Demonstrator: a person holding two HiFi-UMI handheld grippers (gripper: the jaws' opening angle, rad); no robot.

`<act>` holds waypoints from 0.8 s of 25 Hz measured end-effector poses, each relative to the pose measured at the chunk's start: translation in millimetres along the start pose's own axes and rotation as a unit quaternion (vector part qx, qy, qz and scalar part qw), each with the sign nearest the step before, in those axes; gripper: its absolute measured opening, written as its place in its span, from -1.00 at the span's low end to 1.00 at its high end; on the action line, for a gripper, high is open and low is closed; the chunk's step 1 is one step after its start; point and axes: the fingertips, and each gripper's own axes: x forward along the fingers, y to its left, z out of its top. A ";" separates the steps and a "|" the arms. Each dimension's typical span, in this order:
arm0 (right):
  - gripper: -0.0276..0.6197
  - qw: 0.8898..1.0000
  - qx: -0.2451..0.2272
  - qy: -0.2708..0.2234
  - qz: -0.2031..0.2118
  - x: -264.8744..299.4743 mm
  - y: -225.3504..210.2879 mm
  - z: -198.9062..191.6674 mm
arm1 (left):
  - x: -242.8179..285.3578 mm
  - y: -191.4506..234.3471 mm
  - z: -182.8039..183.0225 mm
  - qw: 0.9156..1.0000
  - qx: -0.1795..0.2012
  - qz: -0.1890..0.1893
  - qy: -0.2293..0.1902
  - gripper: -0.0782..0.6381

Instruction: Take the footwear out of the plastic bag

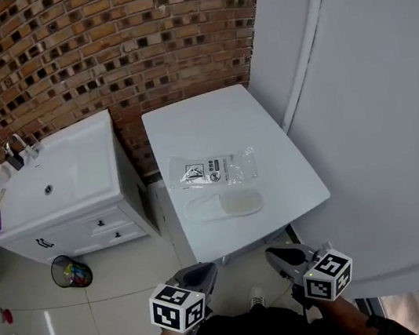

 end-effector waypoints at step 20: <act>-0.91 1.000 0.025 0.004 0.002 15.4 -11.3 -16.3 | 0.2 14.5 3.2 1.000 0.015 0.012 0.002 -0.76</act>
